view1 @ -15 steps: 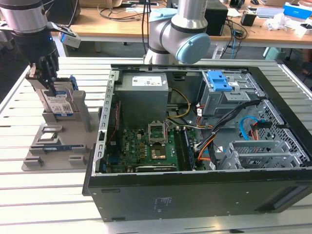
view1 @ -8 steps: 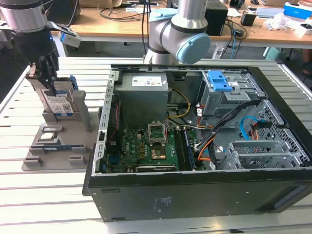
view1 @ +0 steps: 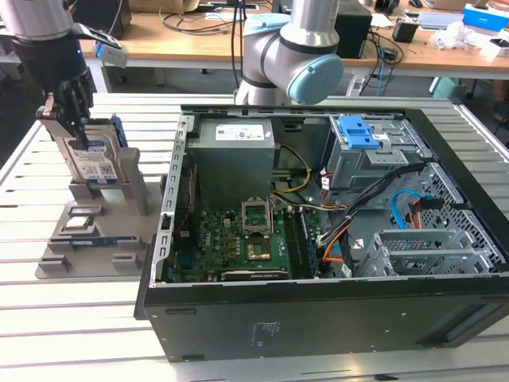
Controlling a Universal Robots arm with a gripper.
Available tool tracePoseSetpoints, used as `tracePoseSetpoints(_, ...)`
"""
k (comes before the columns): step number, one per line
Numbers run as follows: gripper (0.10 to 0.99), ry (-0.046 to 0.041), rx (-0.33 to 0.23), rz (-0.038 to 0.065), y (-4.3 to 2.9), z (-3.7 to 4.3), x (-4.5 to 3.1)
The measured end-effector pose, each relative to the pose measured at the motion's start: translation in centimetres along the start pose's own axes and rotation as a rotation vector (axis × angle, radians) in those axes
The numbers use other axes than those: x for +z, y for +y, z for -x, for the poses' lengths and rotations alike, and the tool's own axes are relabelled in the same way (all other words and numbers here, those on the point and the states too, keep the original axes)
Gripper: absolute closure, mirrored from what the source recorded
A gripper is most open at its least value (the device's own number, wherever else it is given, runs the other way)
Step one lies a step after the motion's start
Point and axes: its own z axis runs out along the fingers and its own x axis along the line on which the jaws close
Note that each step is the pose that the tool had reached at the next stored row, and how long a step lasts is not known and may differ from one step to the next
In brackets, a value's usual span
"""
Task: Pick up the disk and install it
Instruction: 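Pick up the disk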
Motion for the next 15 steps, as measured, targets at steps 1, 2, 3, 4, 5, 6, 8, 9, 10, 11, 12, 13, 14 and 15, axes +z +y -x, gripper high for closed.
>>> tracePoseSetpoints(1, 0.725, 0.0, 0.0, 0.0, 0.01, 0.0, -0.18)
tracePoseSetpoints(2, 0.725, 0.0, 0.0, 0.0, 0.02, 0.0, -0.41)
tracePoseSetpoints(3, 0.725, 0.0, 0.0, 0.0, 0.02, 0.0, -0.54)
tracePoseSetpoints(4, 0.725, 0.0, 0.0, 0.0, 0.03, 0.0, -0.73)
tracePoseSetpoints(5, 0.725, 0.0, 0.0, 0.0, 0.04, 0.0, -0.88)
tracePoseSetpoints(6, 0.725, 0.0, 0.0, 0.0, 0.04, 0.0, -1.1)
tracePoseSetpoints(8, 0.725, 0.0001, 0.0, 0.0, 0.06, -0.01, -1.62)
tracePoseSetpoints(9, 0.725, 0.0, 0.0, 0.0, 0.07, -0.01, -1.75)
tracePoseSetpoints(10, 0.725, 0.0, 0.0, 0.0, 0.08, -0.01, -2.01)
tracePoseSetpoints(11, 0.725, 0.0, 0.0, 0.0, 0.09, -0.01, -2.19)
tracePoseSetpoints(12, 0.725, 0.0, 0.0, 0.0, 0.09, -0.01, -2.31)
tracePoseSetpoints(13, 0.725, 0.0, 0.0, 0.0, 0.1, -0.01, -2.58)
tracePoseSetpoints(14, 0.725, 0.0, 0.0, 0.0, 0.11, -0.01, -2.81)
tracePoseSetpoints(15, 0.725, 0.0, 0.0, 0.0, 0.12, -0.01, -2.95)
